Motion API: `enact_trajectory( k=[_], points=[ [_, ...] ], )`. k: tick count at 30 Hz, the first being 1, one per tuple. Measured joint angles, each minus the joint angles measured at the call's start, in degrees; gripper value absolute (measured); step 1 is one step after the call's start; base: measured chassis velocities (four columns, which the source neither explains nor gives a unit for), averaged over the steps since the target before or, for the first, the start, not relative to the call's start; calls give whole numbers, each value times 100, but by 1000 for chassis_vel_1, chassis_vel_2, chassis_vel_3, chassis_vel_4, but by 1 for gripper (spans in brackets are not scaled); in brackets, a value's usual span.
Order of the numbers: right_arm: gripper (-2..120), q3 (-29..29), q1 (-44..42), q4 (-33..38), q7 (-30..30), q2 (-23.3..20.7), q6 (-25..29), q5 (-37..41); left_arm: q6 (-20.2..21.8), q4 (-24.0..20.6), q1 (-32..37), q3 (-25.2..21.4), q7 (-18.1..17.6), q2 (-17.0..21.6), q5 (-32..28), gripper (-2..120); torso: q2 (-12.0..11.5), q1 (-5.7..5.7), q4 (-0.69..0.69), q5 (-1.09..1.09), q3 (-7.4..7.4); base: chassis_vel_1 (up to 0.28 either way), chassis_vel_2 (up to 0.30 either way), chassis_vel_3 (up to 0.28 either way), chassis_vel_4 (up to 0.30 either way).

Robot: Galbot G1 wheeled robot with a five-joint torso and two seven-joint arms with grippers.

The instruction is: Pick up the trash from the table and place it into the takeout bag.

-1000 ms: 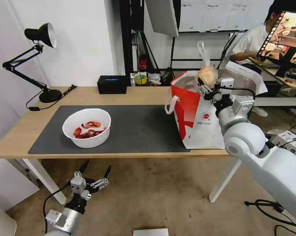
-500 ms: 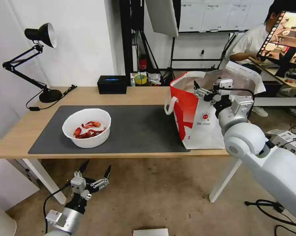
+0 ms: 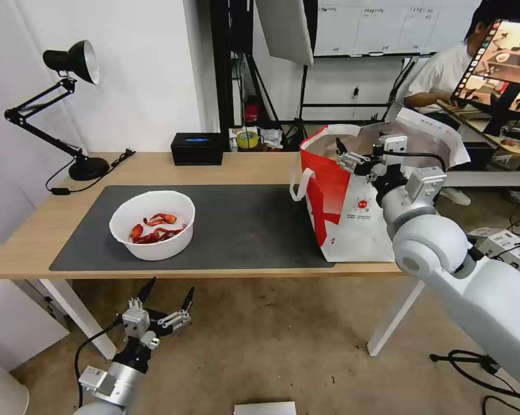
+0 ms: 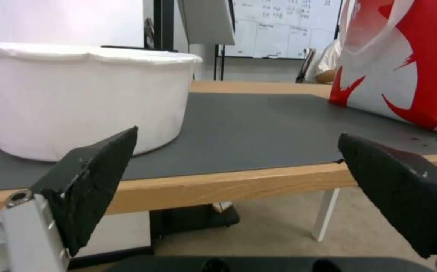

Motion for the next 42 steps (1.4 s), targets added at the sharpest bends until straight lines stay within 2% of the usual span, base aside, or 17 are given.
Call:
enact_trajectory(
  k=[3,6,14,20,23,25,27,34,36,37,39,42],
  points=[
    [100,97,-229,151,-70,-4,116,-52,-1,-6,2,-16,0,7,-7,100,0,0,-1,0,0,0,0,0,0],
    [100,302,-819,442,-279,5,431,-186,-3,-21,12,-34,-5,52,-19,100,0,0,-1,0,0,0,0,0,0],
    [100,680,-1938,986,-619,73,666,-719,-13,-28,26,-35,-6,48,-20,100,0,0,-1,0,-1,0,0,0,0],
    [100,712,-2285,1183,-685,29,693,-938,-63,-45,108,-83,-3,-70,3,100,0,0,-3,0,-1,0,0,0,0],
    [100,598,-2412,1204,-698,59,693,-1091,-135,-81,211,-164,2,-194,28,100,0,0,4,0,-1,0,0,0,0],
    [100,582,-2567,1226,-700,94,694,-1189,-144,-91,222,-174,4,-225,35,100,0,0,3,0,-1,0,0,0,0],
    [100,587,-2981,1244,-702,204,713,-1451,-153,-92,223,-177,10,-267,53,100,0,0,-1,0,-1,0,0,0,0],
    [100,713,-3925,1071,-749,665,1002,-2214,-180,-74,236,-189,18,-288,77,100,0,0,-1,0,-1,0,0,0,0],
    [100,747,-4327,906,-802,945,1196,-2557,-183,-71,234,-199,18,-284,74,100,0,-1,-1,0,-1,0,0,0,0],
    [100,747,-4327,906,-802,945,1196,-2557,-183,-71,234,-199,18,-284,74,100,0,-1,-1,0,-1,0,0,0,0],
    [100,757,-4631,681,-845,1249,1447,-2891,-185,-72,240,-211,19,-280,68,100,0,0,-1,0,-1,0,0,0,0],
    [100,757,-4827,462,-859,1476,1624,-3142,-194,-74,250,-223,18,-265,60,100,0,-1,-1,0,-1,0,0,0,0]
  ],
)
